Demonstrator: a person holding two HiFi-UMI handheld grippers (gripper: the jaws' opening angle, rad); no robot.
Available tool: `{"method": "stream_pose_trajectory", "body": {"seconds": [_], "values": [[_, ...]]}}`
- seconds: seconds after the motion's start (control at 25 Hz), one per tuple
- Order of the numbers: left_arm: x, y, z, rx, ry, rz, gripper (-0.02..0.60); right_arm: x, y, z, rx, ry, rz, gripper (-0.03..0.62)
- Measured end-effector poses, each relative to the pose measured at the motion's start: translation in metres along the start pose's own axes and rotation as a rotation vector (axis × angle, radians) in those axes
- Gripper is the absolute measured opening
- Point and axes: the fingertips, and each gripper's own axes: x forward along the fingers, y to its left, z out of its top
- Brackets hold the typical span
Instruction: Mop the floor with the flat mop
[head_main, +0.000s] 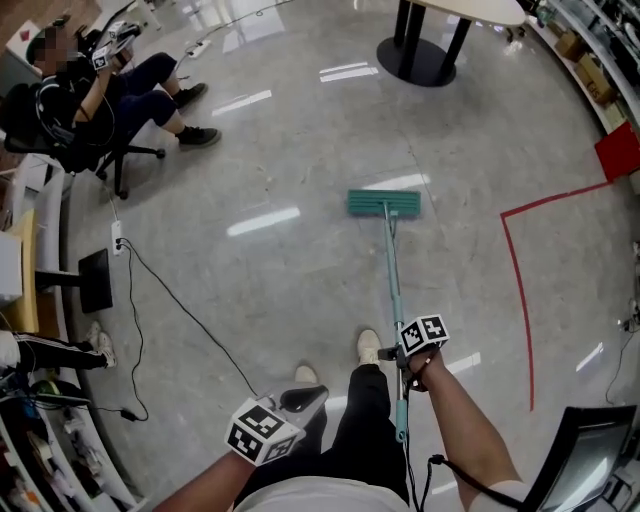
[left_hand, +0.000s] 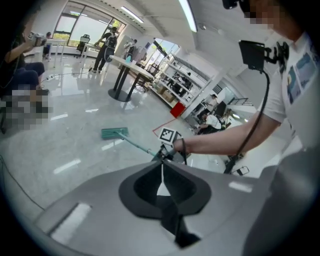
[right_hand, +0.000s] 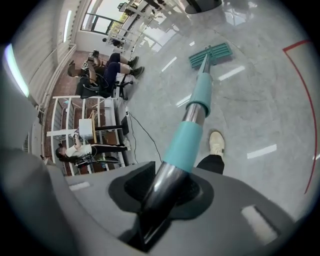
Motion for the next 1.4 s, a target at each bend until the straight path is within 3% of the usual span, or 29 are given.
{"method": "stream_pose_trajectory", "body": {"seconds": [0.36,0.76,1.0,1.4], "values": [[-0.006,-0.016,-0.02,0.101,0.051,-0.068,0.012,0.007,-0.004,-0.117,0.08,-0.038,0.036,0.1],[-0.019,-0.023,-0.045,0.155,0.088,-0.093,0.012,0.029,-0.001,-0.224,0.051,0.043,0.015,0.1],[-0.032,-0.012,-0.052,0.14,0.092,-0.063,0.012,0.058,-0.01,-0.228,0.018,0.118,-0.009,0.1],[-0.021,-0.013,-0.049,0.105,0.098,-0.06,0.012,0.075,-0.006,-0.209,0.016,0.1,-0.001,0.098]]}}
